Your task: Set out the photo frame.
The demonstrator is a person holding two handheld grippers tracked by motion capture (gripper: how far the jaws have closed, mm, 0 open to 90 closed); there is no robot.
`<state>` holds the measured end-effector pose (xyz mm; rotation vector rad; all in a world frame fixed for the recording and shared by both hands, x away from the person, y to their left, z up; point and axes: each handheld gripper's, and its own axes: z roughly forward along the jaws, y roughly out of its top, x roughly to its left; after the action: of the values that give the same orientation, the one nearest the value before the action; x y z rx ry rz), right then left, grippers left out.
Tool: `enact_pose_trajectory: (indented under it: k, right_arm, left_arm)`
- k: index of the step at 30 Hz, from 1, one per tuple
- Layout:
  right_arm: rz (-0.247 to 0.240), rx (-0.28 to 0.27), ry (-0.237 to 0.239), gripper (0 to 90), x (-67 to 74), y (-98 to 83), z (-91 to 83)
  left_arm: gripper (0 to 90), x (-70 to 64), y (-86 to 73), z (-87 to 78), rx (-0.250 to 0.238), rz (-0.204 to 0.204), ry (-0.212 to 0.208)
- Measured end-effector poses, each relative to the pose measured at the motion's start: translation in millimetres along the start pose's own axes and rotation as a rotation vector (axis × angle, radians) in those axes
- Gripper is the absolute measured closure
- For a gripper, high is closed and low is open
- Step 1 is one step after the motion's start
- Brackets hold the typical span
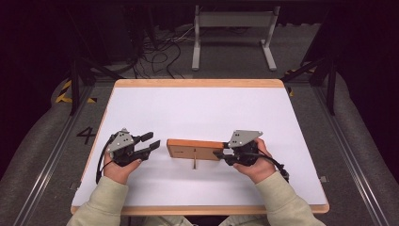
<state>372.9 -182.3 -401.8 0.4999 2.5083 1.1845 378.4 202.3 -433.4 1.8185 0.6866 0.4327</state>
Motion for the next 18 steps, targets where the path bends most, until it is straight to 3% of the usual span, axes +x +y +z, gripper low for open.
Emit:
enact_pose_trajectory:
  k: [5,11,18]
  right_arm:
    - [-0.044,0.012,0.023,61.5,9.0,-0.3,-4.3]
    - [-0.052,0.024,0.040,59.1,14.5,-2.7,-5.8]
    - [0.007,0.024,0.038,51.8,12.7,-3.7,-17.6]
  left_arm:
    - [53.6,-0.2,-1.3,0.8,0.004,0.005,0.003]
    - [52.1,0.4,-4.5,2.7,0.015,0.003,0.011]
    - [50.0,2.3,-4.7,0.5,0.009,-0.017,0.017]
